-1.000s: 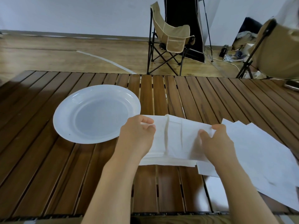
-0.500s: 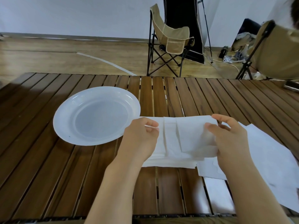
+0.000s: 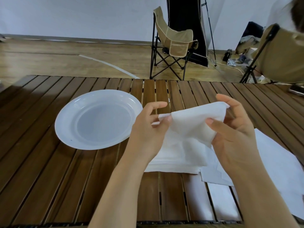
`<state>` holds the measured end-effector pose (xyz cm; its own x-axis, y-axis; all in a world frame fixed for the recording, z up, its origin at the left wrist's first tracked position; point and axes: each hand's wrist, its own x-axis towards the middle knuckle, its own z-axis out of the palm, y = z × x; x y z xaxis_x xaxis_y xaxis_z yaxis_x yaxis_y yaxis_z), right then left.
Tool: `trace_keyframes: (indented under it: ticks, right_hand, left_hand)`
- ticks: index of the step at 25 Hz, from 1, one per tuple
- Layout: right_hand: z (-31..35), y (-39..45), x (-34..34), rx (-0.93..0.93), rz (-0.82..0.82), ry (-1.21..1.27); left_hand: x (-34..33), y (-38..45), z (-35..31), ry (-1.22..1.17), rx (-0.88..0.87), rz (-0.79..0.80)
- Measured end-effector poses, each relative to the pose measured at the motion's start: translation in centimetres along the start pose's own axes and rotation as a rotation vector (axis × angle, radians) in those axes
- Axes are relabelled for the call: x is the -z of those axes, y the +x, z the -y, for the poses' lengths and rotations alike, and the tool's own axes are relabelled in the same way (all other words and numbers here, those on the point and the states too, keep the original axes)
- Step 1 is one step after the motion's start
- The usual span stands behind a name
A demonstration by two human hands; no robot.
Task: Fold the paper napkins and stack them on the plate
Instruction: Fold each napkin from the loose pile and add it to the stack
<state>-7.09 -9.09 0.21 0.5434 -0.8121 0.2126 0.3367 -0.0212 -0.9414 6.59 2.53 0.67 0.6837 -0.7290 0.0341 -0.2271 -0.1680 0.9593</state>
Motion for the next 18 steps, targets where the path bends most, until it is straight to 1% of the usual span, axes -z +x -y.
trace_keyframes:
  ticks: [2, 5, 7, 11, 15, 18]
  right_hand:
    - [-0.2, 0.1, 0.1, -0.010, 0.046, -0.030]
    - [-0.2, 0.1, -0.1, -0.032, 0.050, -0.054]
    - [-0.1, 0.0, -0.1, -0.032, 0.026, -0.041]
    - [-0.2, -0.1, 0.0, 0.011, -0.022, -0.151]
    - [-0.2, -0.2, -0.1, 0.024, -0.107, -0.207]
    - [-0.2, -0.3, -0.2, 0.046, -0.157, -0.349]
  left_hand:
    - [0.4, 0.0, -0.2, 0.035, -0.090, -0.053]
    - [1.1, 0.0, -0.4, 0.039, -0.178, -0.129]
    - [1.4, 0.0, -0.4, 0.033, -0.213, -0.173]
    - [1.5, -0.1, -0.7, 0.058, -0.254, -0.229]
    - [2.0, -0.4, -0.8, 0.128, -0.310, -0.271]
    - [2.4, -0.6, -0.7, 0.196, -0.337, -0.276]
